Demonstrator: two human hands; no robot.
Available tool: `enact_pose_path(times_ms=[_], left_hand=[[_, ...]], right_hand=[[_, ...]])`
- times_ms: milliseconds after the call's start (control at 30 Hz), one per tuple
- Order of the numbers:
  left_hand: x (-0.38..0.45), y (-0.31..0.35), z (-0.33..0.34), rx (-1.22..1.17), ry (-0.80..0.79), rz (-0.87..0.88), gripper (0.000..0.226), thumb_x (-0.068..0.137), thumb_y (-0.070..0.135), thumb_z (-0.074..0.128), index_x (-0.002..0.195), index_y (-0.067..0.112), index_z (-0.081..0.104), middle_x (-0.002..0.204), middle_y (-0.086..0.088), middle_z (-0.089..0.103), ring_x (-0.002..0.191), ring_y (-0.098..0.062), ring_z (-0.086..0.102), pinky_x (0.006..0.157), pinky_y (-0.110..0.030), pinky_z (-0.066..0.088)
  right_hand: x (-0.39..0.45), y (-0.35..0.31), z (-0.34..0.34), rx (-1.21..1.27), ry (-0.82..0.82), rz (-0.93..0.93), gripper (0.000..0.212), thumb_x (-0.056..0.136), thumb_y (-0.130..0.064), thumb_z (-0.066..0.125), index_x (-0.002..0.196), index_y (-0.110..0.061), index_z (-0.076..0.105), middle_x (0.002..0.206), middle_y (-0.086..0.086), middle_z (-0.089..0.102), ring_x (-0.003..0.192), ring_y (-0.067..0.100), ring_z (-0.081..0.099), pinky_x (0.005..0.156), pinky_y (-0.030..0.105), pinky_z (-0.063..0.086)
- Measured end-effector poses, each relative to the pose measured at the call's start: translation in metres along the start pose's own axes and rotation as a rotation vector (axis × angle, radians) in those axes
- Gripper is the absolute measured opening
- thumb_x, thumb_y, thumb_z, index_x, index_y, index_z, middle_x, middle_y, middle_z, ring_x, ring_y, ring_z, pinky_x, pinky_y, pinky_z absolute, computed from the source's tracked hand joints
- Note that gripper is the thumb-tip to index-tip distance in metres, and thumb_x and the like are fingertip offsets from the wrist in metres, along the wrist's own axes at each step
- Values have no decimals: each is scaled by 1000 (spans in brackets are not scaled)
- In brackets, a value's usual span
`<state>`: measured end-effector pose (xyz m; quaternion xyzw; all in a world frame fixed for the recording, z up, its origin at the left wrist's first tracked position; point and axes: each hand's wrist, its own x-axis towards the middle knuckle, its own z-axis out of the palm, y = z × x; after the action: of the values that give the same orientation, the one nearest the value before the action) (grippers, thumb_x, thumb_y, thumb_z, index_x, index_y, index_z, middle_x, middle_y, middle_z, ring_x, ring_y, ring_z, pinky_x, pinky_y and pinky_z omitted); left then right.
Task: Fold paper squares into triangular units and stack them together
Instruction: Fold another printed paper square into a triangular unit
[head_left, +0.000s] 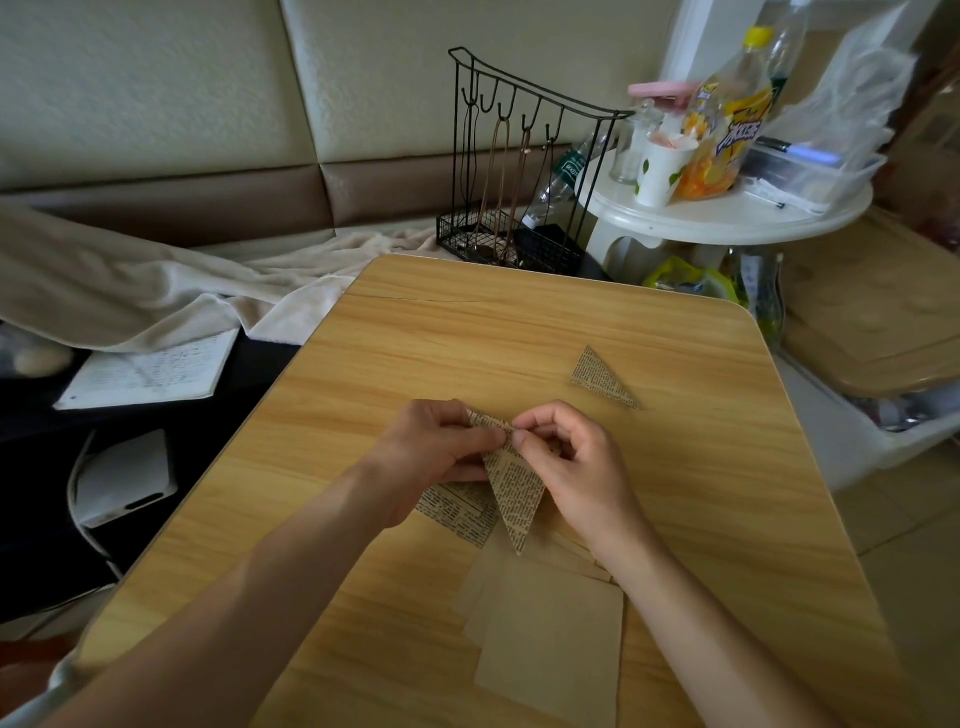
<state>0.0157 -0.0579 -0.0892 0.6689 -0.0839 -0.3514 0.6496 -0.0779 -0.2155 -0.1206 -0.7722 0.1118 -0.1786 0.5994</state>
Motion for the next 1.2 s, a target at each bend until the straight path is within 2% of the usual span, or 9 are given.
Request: enact_pose_path(times_ms=[67,267,533,667,800,900,967,1067,1200], left_hand=[[0,0,0,-11,6,4,25,86,5,79,105,-9,72,106,-25,75,97,-31,76,82,-34,63],[1,-1,0,-17,28,11,27,89,9,76,106,-12,71,104,-27,74,97,-32,76,81,-35,63],[3,-3,-5,-22,10,14,24,89,8,76,103,-11,72,105,-26,74,94,-28,76,77,-28,61],[4,-4,-7,-23,7,11,27,89,9,76,104,-13,71,107,-28,73,97,-29,76,77,-28,61],[4,-3,-8,-40,-49,3,38,90,12,76,110,-18,65,112,-30,71,105,-34,73,85,-32,61],[2,-1,-8,-42,-76,9,46,86,19,80,110,-17,66,112,-29,71,105,-32,74,84,-30,61],[1,-1,-6,-51,-70,6,48,83,23,81,109,-15,68,109,-28,73,103,-30,75,82,-29,61],[1,-1,-5,-48,-36,-13,33,88,20,79,104,-9,73,104,-23,76,97,-28,76,77,-27,62],[1,0,-5,-22,0,-18,20,91,15,75,101,-3,77,102,-20,77,95,-26,76,75,-27,62]], right_hand=[[-1,0,0,14,13,-7,14,92,-18,74,93,-32,72,89,-5,73,88,14,70,76,35,58],[-2,1,2,-48,33,-102,19,92,-11,73,92,-30,72,84,-11,69,81,12,66,69,22,49],[-5,-2,3,-115,21,-161,19,94,-9,71,91,-28,72,81,-13,67,77,12,62,67,20,47],[-7,-6,3,-187,25,-230,16,93,-5,70,92,-20,73,81,-14,68,78,13,65,68,18,47],[-8,-6,3,-219,48,-256,14,92,-2,71,90,-16,73,80,-12,69,75,13,63,68,22,47],[-8,-6,4,-232,62,-276,14,92,-3,71,88,-17,72,77,-11,66,70,14,61,64,25,45],[-8,-6,4,-236,64,-295,14,91,-3,71,87,-16,71,77,-10,67,70,15,61,63,33,49],[-8,-4,5,-223,63,-304,14,91,-3,71,89,-17,73,80,-10,69,74,16,64,66,41,52],[-8,-2,5,-175,64,-230,13,92,-8,72,94,-21,74,85,-11,71,81,15,68,71,35,55]])
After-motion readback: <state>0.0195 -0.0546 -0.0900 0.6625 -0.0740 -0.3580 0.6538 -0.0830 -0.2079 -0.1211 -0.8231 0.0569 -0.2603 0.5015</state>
